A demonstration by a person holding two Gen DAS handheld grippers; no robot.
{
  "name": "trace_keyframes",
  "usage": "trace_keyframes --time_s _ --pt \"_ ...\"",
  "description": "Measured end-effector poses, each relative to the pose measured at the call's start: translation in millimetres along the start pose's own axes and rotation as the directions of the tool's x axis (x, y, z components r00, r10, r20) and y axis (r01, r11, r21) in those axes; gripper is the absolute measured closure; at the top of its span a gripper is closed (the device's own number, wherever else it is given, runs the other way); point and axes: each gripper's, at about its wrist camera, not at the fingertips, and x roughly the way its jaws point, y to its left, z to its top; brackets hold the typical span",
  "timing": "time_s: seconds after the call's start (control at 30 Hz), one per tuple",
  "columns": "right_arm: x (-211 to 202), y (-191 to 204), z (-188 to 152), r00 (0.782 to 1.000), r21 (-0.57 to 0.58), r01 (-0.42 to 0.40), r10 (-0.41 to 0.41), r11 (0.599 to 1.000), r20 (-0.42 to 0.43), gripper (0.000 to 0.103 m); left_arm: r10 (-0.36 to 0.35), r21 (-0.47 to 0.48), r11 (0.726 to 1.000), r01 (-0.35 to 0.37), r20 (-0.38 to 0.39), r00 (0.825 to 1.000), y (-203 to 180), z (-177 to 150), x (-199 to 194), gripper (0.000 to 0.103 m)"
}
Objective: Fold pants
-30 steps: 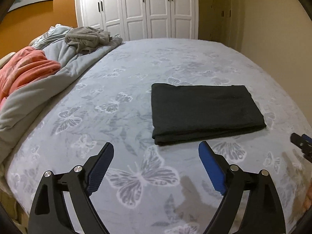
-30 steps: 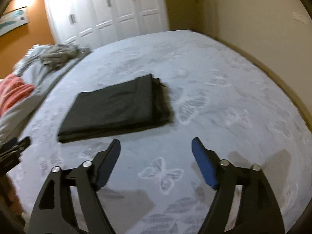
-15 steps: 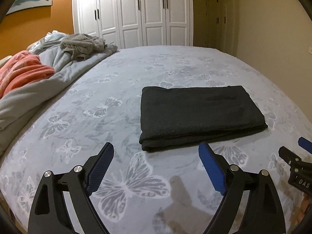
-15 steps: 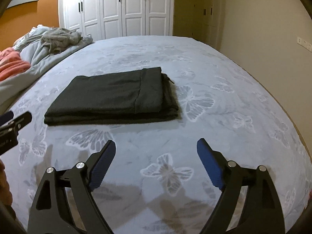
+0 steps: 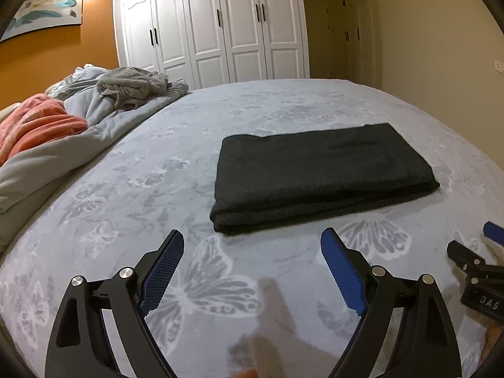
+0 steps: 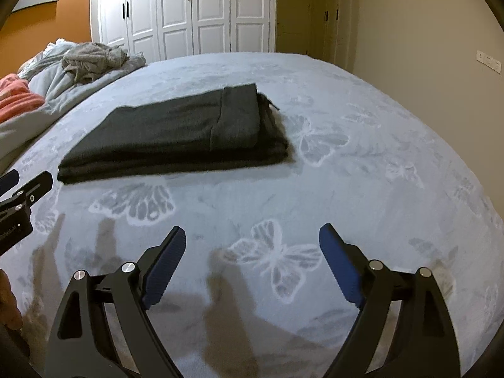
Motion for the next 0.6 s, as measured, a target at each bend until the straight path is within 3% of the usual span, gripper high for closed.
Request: trace_keyframes --time_s 0.1,0.6 --pt "0.0 -0.7 -0.2 1.000 0.007 0.006 -0.006 1.000 0.007 0.019 -0.015 0.012 1.000 0.015 -0.035 0.999 -2.9 -3.5 6.9 0.017" --pt "2.4 9.9 -2.6 1.000 -0.023 0.028 -0.028 0.999 0.015 0.019 0.003 -0.003 1.000 -0.003 -0.044 0.999 -2.5 -4.7 9.0 0.017"
